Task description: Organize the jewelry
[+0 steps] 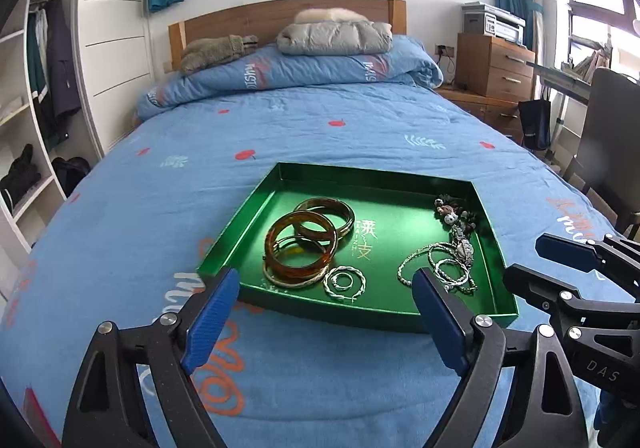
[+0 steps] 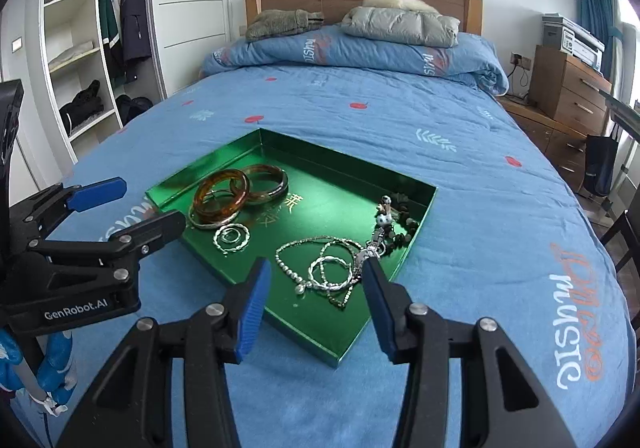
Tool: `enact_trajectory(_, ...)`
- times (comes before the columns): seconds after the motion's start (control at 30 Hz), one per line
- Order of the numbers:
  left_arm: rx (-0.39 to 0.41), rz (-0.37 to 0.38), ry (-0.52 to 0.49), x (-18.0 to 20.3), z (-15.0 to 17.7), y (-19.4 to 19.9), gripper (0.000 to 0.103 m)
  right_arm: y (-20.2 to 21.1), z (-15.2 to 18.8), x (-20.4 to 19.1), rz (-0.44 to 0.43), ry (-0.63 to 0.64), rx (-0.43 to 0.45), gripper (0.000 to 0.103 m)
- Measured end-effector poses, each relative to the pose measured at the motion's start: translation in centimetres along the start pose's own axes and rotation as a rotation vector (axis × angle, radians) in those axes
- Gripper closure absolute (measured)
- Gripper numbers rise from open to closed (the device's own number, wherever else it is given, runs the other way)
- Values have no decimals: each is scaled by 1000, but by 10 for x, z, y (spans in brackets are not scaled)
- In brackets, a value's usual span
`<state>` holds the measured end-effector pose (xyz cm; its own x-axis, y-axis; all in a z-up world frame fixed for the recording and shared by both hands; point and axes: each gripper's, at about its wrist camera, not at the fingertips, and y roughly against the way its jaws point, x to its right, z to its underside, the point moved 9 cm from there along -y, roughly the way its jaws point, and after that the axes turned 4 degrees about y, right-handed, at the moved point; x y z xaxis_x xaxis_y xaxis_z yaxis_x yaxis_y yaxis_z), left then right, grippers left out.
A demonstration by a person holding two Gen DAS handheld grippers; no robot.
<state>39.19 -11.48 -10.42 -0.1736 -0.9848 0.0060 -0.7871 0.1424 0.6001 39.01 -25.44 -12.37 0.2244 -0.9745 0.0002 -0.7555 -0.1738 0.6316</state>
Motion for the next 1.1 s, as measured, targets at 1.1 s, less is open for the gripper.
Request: enact_trajectory(1.1, 268, -114, 53, -34, 51, 306, 0, 280, 45, -95, 53, 26, 271, 34)
